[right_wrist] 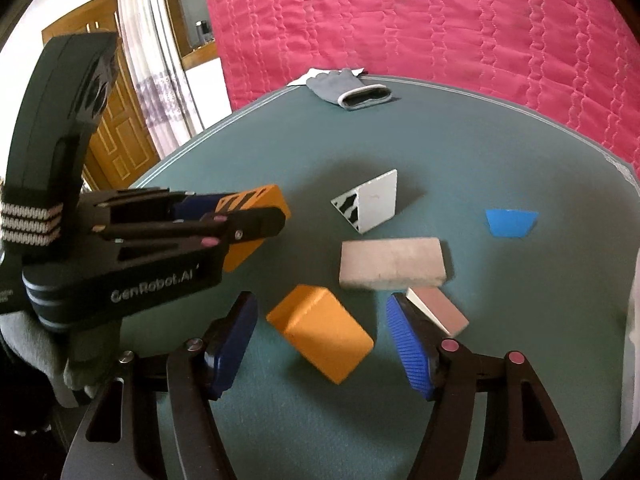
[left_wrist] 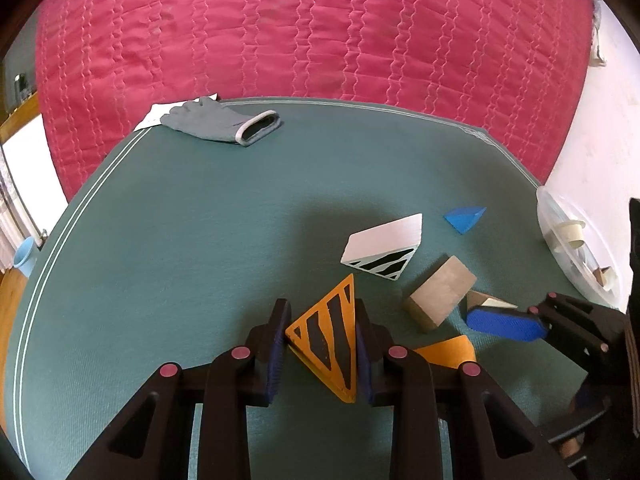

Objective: Organize rigid objects
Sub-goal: 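Grasp orange block with right tool while left tool holds striped triangle, then carry orange block into clear bowl and release with right tool while left tool carries triangle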

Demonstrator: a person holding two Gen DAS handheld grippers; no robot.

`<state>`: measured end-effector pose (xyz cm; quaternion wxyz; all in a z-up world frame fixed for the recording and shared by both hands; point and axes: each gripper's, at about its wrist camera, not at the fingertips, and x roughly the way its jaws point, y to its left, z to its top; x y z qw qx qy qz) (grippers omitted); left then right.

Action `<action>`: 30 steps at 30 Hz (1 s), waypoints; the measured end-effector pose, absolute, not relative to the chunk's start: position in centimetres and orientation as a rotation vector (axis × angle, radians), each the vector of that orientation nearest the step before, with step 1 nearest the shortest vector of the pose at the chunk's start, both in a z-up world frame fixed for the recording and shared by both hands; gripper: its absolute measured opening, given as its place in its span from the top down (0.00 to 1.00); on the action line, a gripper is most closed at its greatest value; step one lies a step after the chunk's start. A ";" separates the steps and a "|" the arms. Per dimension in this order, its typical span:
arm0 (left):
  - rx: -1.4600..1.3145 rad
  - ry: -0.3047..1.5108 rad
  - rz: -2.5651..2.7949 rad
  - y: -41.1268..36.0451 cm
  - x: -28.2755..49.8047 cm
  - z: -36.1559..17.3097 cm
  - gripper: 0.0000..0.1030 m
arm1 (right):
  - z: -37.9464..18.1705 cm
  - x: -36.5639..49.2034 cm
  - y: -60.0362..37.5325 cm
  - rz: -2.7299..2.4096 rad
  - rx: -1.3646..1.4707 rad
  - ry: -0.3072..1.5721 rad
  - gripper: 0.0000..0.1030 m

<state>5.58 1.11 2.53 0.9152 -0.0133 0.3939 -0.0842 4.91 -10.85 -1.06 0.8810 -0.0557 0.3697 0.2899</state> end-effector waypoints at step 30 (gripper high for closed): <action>-0.024 0.846 -0.151 1.4 5.7 1.6 0.69 | -1.5 1.9 -10.6 0.532 -0.209 0.764 0.70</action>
